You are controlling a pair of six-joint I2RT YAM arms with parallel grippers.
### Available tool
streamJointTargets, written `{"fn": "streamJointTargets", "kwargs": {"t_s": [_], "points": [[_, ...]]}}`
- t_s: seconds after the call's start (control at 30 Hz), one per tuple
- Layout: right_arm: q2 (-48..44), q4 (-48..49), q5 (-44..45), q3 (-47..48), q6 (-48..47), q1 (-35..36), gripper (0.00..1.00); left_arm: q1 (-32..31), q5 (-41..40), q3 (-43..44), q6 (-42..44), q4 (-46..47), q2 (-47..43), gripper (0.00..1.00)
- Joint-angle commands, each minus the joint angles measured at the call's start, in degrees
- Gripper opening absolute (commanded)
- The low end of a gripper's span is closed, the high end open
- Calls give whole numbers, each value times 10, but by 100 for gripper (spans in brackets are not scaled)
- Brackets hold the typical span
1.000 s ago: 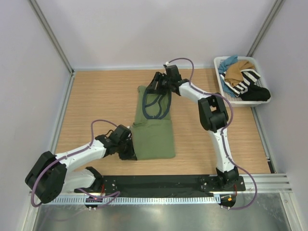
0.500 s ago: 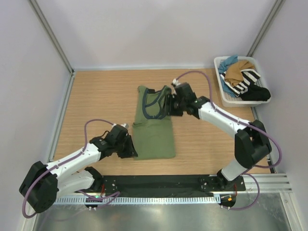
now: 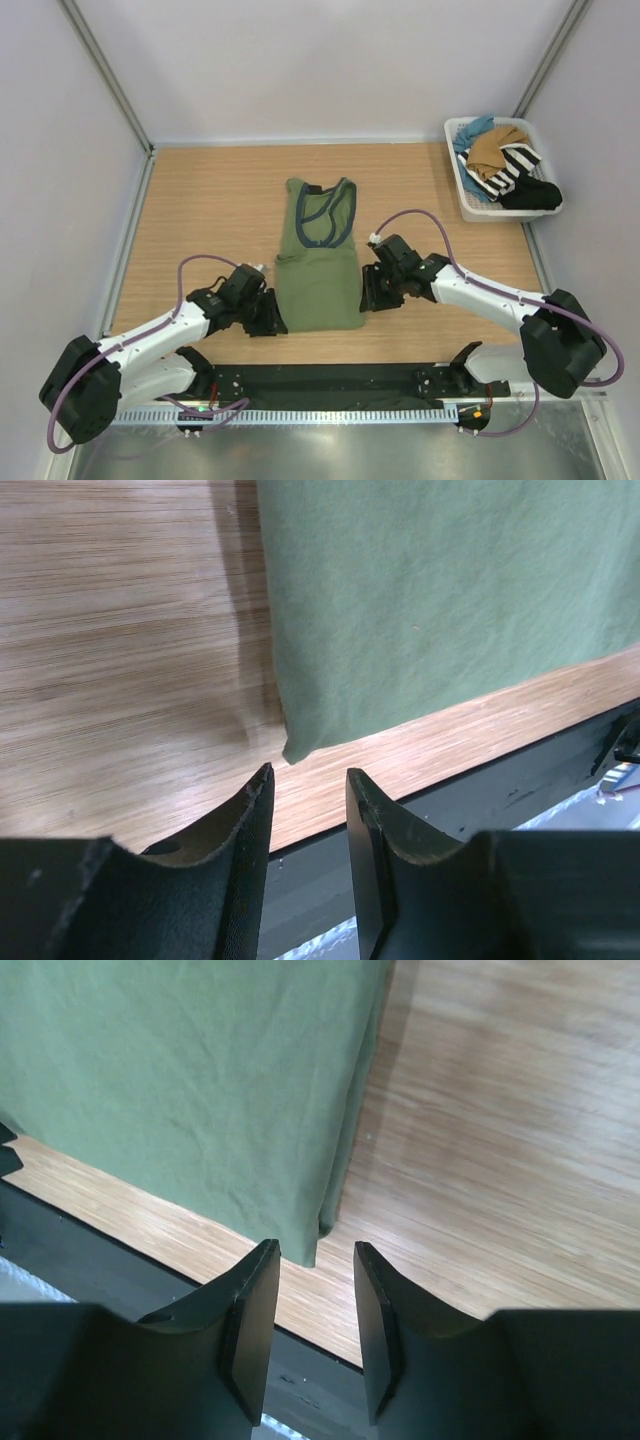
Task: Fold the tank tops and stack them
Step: Fold the tank top
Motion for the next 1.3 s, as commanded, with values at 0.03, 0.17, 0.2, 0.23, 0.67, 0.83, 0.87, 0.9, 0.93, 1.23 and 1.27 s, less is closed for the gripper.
{"fn": "streamJointTargets", "kwargs": {"t_s": [0.03,0.17,0.2,0.23,0.67,0.83,0.87,0.9,0.93,1.23,1.27], "points": [[8,54,-38,-20,20,12,43,-3,25,1,-7,38,9,36],[22,69,-45,-30,22,18,48,-4,30,4,-7,50,23,35],[28,75,-48,-38,24,19,48,-4,32,4,-7,54,26,34],[32,86,-52,-40,27,20,48,-4,32,5,-6,58,36,32],[73,118,-58,-58,35,44,22,-4,35,8,0,74,80,27],[64,107,-51,-63,36,46,6,-4,15,10,2,47,69,34],[60,105,-48,-66,36,46,6,-4,10,10,2,43,65,36],[59,102,-45,-67,35,46,6,-4,10,10,2,42,58,37],[58,100,-42,-68,35,46,6,-4,11,10,2,41,55,38],[62,107,-42,-73,38,46,5,-4,-29,21,5,14,85,31],[61,107,-39,-75,40,46,5,-4,-32,21,7,12,83,31]]}}
